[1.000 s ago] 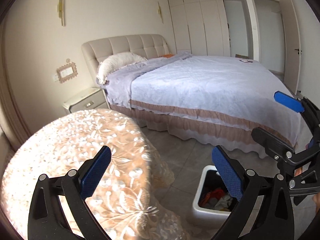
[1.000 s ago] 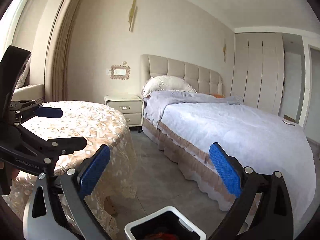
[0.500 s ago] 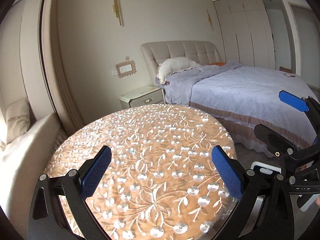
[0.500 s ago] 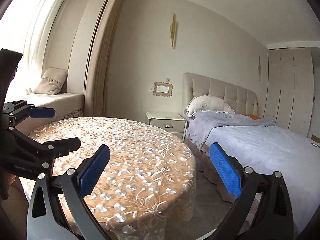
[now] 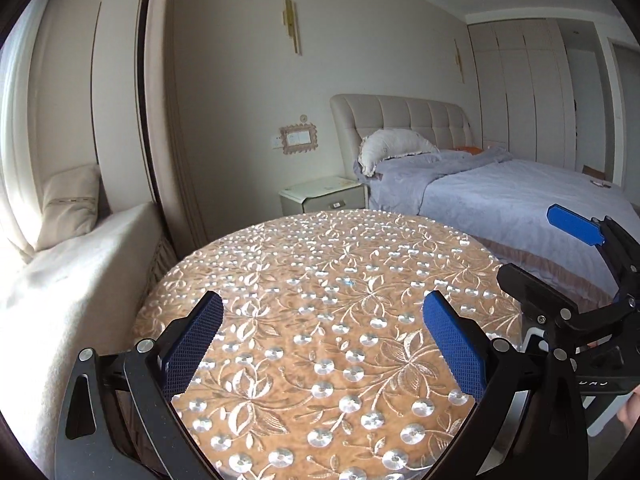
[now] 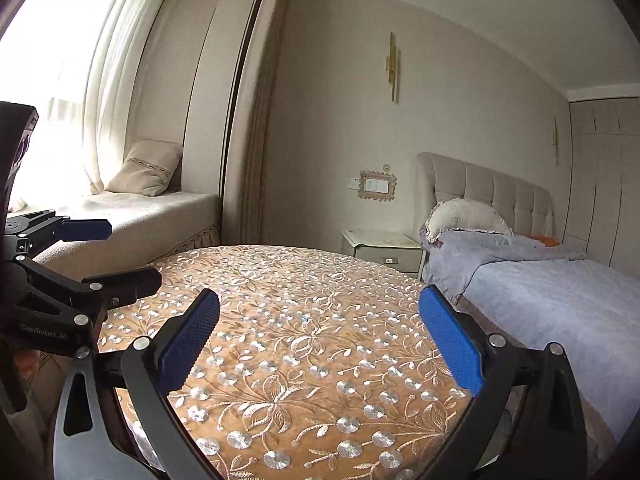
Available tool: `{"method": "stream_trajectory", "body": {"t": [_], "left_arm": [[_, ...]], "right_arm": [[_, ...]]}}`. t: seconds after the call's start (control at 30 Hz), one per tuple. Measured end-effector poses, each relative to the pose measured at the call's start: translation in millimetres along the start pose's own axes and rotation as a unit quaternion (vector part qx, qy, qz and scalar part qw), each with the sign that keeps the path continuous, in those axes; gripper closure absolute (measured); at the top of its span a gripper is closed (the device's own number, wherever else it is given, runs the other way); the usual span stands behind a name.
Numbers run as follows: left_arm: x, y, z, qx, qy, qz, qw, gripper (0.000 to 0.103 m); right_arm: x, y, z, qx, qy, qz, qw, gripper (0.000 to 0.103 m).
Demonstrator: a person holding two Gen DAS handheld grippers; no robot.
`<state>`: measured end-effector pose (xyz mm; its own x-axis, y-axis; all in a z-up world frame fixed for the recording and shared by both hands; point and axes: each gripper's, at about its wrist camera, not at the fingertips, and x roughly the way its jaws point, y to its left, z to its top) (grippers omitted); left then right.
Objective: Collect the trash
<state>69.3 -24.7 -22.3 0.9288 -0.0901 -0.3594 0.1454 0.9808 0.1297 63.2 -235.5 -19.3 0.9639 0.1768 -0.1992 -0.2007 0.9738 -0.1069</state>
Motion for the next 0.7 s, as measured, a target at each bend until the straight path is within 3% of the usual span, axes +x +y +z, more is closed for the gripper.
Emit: {"method": "stream_trajectory", "body": {"t": [0.17,0.4,0.7], "left_arm": [[-3.9,18.6,-0.6,-0.015,-0.007,0.007,0.9998,0.005],[-4.8,19.9,0.9,-0.028,-0.006,-0.01,0.9995,0.005],[-4.8,17.8,0.7,-0.029,-0.004,0.007,0.9995,0.005]], "right_arm": [[5.5,22.3,3.0,-0.012,0.0,0.005,1.0,0.004],[9.2,25.8,7.0,-0.022,-0.007,0.008,1.0,0.004],[5.4,28.9,6.4,-0.028,-0.009,0.004,1.0,0.004]]}}
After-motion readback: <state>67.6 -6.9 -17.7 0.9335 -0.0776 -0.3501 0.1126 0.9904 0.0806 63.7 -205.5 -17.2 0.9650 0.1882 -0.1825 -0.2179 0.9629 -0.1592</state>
